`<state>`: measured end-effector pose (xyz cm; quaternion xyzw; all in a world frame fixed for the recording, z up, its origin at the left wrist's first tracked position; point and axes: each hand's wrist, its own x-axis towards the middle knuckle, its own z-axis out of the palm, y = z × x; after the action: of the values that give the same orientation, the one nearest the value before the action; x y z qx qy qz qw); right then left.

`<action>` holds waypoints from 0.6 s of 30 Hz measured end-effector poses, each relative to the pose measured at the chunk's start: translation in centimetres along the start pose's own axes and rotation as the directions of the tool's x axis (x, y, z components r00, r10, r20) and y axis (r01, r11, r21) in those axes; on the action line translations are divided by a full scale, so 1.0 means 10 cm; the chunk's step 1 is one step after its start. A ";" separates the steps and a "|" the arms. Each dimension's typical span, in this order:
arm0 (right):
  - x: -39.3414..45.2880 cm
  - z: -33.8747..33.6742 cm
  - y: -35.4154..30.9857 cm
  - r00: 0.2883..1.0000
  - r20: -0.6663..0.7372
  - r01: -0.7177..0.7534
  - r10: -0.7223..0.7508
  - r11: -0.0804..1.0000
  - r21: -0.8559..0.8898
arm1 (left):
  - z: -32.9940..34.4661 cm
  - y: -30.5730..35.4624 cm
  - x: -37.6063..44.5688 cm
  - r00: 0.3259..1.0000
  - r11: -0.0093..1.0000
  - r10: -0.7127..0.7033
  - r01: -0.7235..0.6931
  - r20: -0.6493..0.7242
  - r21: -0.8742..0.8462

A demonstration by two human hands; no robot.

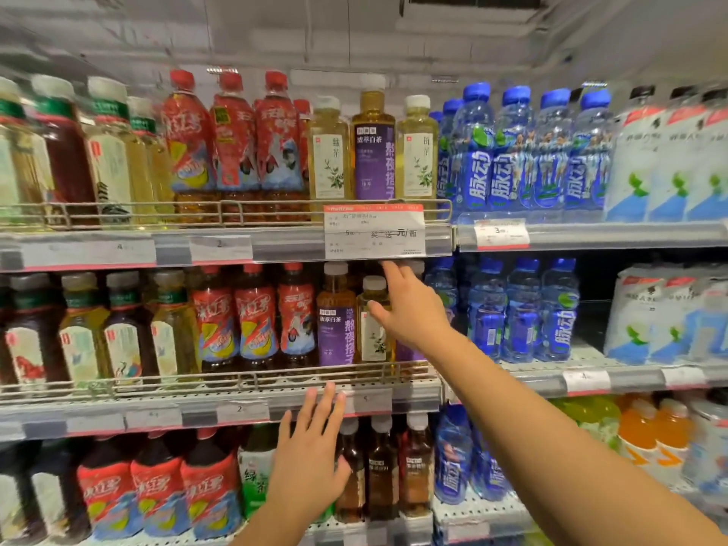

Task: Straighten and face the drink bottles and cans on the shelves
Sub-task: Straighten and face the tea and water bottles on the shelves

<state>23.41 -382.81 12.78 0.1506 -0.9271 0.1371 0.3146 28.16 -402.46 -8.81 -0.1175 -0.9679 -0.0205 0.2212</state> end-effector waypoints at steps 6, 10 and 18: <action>0.22 0.08 -0.05 0.987 0.153 -0.056 0.055 0.998 0.003 | -0.03 -0.03 0.02 0.999 0.999 0.034 -0.033 -0.018 0.008; 0.16 0.10 -0.06 0.993 0.098 -0.071 0.068 0.997 0.028 | -0.01 -0.03 0.03 0.999 1.000 0.028 -0.028 -0.019 -0.013; -0.06 0.10 0.04 0.997 0.060 -0.049 0.045 0.997 0.061 | 0.03 -0.02 0.04 1.000 0.999 0.011 -0.012 -0.025 -0.039</action>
<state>23.14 -382.70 11.56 0.1424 -0.9345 0.1689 0.2792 27.64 -402.50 -8.93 -0.1269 -0.9638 -0.0394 0.2310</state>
